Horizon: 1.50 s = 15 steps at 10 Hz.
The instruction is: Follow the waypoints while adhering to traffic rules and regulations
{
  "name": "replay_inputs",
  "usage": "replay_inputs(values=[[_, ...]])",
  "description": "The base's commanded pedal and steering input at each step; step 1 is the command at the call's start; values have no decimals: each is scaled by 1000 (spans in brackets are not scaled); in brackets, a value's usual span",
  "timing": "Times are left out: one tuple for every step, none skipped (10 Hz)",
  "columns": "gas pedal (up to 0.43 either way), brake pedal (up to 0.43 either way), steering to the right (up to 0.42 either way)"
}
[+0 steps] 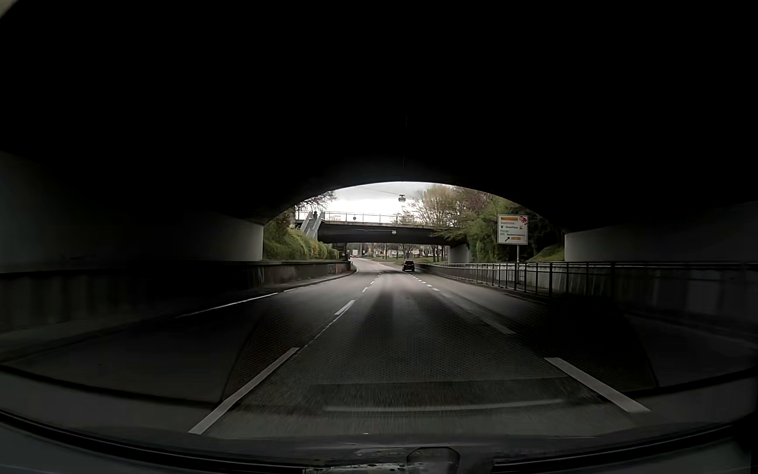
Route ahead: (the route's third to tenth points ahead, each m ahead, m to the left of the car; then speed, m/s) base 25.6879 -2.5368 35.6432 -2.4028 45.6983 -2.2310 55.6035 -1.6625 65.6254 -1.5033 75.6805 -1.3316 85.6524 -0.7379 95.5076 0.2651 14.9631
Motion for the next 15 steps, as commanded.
replay_inputs(values=[[110, 0, 3], [110, 0, 3], [110, 0, 4], [110, 0, 4], [110, 0, 4], [110, 0, 4], [110, 0, 4], [110, 0, 4], [110, 0, 4], [110, 0, 4], [110, 0, 4], [110, 0, 4], [110, 0, 4], [110, 0, 3], [110, 0, 3]])
